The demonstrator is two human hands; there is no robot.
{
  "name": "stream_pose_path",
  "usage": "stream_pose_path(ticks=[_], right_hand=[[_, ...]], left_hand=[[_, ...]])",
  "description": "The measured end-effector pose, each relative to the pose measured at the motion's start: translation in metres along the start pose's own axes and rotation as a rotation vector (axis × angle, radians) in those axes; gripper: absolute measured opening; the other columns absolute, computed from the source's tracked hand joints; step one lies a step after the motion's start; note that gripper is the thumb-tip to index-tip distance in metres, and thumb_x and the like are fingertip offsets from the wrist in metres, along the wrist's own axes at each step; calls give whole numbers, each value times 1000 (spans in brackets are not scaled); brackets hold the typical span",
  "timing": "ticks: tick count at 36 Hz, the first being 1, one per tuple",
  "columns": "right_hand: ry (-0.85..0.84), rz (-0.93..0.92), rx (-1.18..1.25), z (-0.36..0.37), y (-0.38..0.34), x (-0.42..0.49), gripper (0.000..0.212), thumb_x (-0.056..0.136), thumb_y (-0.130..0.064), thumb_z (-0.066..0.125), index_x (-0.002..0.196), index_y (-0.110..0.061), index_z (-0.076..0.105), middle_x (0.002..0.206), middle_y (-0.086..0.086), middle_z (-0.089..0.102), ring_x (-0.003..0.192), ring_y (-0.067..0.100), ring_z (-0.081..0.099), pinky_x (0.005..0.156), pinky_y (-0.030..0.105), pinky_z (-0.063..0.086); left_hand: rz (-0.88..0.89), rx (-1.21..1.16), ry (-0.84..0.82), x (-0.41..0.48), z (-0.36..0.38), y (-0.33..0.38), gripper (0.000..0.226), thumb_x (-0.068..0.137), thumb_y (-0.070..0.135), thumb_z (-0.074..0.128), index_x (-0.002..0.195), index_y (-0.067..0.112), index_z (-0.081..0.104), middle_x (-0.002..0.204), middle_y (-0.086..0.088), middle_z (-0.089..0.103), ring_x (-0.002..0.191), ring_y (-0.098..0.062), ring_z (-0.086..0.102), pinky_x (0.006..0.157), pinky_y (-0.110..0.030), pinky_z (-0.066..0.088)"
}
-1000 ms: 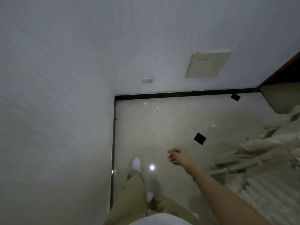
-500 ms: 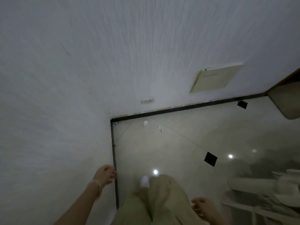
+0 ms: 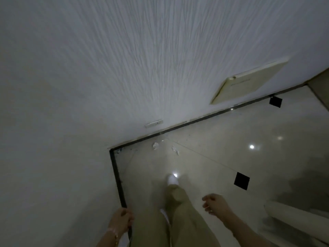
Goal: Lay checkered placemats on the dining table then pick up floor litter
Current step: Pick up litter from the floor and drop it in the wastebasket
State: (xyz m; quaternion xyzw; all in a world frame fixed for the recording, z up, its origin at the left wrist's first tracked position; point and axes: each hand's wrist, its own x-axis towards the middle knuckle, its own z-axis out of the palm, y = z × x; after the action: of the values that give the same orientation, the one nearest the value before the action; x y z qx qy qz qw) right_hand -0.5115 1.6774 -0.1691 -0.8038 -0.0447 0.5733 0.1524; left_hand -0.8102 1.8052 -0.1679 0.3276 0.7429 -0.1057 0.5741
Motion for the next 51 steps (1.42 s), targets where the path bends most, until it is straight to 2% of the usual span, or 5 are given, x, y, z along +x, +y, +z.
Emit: stream_pose_path(ticks=[9, 17, 31, 45, 51], right_hand=[[-98, -202, -285, 51, -96, 140, 24, 90, -7, 47, 108, -8, 64, 110, 11, 66, 100, 22, 61, 85, 26, 47], [87, -227, -312, 102, -76, 347, 32, 94, -10, 46, 123, -12, 57, 124, 10, 60, 102, 20, 57, 87, 24, 43], [261, -471, -446, 159, -44, 576, 70, 80, -14, 70, 142, -21, 40, 137, 12, 41, 116, 32, 48, 94, 38, 47], [303, -335, -327, 162, -29, 589, 11, 82, -6, 61, 89, -2, 68, 87, 14, 65, 80, 27, 57, 63, 27, 39], [310, -243, -211, 139, -23, 556, 25, 84, -13, 64, 107, -4, 65, 92, 11, 66, 84, 26, 58, 71, 27, 40]], left_hand=[[-1, 69, -37, 132, 57, 74, 17, 90, 1, 54, 74, -2, 60, 62, -13, 60, 54, -23, 55, 51, -24, 43], [281, 462, -32, 350, 115, 125, 13, 93, 13, 49, 99, 13, 61, 108, -15, 64, 93, -26, 60, 80, -28, 46], [771, 915, 80, 580, 176, 162, 82, 80, 19, 72, 147, 24, 25, 155, -8, 14, 136, -30, 27, 109, -46, 34], [749, 864, 68, 588, 191, 145, 20, 91, 13, 58, 102, -4, 60, 111, -26, 53, 95, -36, 56, 83, -39, 46], [664, 764, -31, 551, 181, 136, 27, 92, 26, 57, 90, -1, 61, 93, -21, 61, 84, -32, 59, 74, -37, 49]])
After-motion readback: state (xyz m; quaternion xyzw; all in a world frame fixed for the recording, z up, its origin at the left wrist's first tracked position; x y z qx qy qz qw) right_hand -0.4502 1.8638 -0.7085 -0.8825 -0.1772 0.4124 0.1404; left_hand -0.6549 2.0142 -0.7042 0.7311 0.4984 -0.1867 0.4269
